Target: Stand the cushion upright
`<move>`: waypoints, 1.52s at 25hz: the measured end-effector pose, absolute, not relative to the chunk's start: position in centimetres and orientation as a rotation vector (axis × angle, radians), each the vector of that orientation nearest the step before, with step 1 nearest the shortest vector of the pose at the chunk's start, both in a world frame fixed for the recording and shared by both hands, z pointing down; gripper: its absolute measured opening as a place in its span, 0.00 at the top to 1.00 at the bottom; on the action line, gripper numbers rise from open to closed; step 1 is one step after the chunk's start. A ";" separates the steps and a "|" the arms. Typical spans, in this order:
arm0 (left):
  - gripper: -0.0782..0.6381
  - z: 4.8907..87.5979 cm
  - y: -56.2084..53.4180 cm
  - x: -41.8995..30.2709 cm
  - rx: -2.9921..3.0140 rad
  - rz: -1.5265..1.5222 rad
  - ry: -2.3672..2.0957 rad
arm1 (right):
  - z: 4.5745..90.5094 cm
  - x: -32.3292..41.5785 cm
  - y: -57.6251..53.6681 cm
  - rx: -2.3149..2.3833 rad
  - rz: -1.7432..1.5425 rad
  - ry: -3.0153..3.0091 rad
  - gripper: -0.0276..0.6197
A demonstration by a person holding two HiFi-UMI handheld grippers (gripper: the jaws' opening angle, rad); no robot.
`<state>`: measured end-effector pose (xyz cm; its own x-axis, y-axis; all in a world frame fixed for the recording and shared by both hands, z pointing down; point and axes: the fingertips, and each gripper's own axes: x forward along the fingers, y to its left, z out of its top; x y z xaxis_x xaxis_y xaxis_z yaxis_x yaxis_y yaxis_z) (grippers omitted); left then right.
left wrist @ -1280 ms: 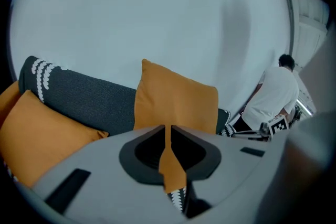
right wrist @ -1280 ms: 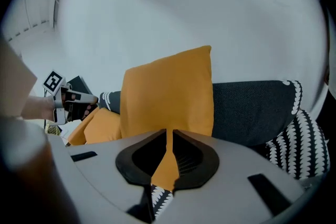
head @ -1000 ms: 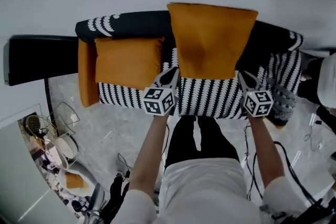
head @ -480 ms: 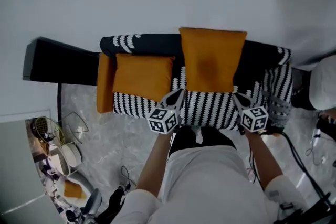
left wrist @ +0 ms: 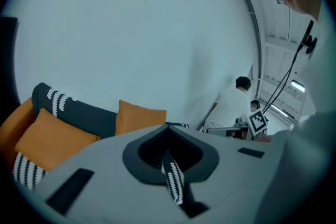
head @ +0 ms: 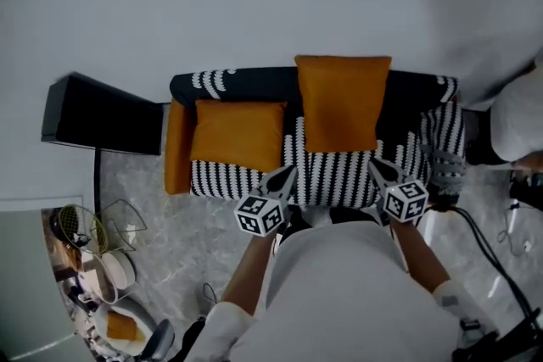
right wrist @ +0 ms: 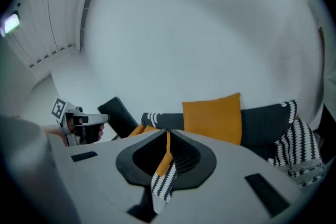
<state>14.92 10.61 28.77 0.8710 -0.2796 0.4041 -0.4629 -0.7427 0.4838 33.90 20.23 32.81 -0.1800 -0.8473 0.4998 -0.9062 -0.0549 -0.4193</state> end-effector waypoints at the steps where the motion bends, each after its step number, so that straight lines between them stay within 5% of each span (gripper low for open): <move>1: 0.89 28.4 10.6 14.4 2.452 0.406 -0.531 | 32.4 33.3 20.2 1.970 1.054 -2.103 0.89; 38: 0.89 26.0 11.1 10.6 2.445 0.278 -0.548 | 30.5 28.5 19.3 1.968 1.013 -2.144 0.89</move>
<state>10.59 11.10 26.00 0.8922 -0.3184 0.3202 -0.4466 -0.7278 0.5205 28.51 19.28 30.52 -0.1830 -0.8682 0.4613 -0.9077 -0.0309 -0.4184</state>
